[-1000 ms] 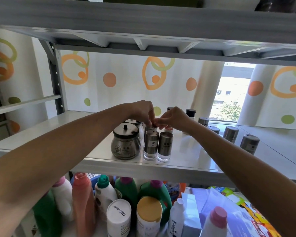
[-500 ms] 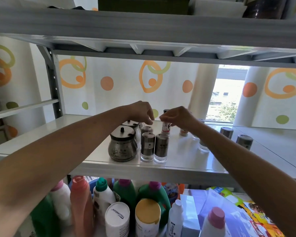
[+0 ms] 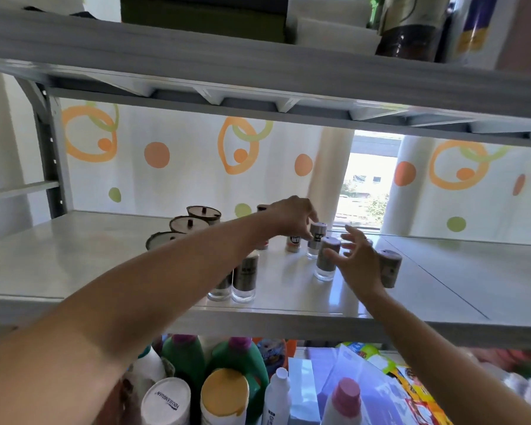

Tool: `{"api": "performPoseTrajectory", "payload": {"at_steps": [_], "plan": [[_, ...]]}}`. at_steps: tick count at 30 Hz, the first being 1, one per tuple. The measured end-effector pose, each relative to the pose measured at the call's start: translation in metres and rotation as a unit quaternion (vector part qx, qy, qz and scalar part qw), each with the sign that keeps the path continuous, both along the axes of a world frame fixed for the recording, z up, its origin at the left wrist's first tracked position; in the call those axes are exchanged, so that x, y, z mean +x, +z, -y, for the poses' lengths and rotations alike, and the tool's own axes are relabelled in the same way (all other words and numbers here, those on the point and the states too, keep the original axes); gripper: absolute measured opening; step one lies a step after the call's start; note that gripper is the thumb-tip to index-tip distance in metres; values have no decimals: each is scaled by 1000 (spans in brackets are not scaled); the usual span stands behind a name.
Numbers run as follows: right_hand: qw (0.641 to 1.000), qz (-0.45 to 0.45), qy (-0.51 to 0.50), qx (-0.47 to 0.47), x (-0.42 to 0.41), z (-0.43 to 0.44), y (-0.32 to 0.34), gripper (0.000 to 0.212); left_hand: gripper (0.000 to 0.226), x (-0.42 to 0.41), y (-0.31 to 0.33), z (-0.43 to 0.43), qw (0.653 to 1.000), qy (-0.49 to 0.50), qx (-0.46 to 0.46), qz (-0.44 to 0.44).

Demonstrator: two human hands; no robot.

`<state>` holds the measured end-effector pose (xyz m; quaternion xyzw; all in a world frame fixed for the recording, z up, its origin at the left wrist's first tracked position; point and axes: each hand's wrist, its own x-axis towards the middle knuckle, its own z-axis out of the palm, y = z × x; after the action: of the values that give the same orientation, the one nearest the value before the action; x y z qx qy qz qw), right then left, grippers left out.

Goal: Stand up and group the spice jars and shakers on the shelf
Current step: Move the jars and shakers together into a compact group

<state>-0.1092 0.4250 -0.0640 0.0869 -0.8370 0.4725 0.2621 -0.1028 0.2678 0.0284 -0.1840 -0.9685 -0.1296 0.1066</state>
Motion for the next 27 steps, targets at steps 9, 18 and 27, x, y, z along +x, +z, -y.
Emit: {"api": "performPoseTrajectory", "payload": {"at_steps": [9,18,27], "plan": [[997,63,29,-33,-9,-1,-25,56,21,-19,-21,-37,999,-7,-43,-2],[997,53,51,6,-10,24,-25,46,18,-20,-3,-14,997,0,-68,46],[988,78,131,-17,-13,82,-22,42,38,-11,4,48,991,61,-88,78]]}}
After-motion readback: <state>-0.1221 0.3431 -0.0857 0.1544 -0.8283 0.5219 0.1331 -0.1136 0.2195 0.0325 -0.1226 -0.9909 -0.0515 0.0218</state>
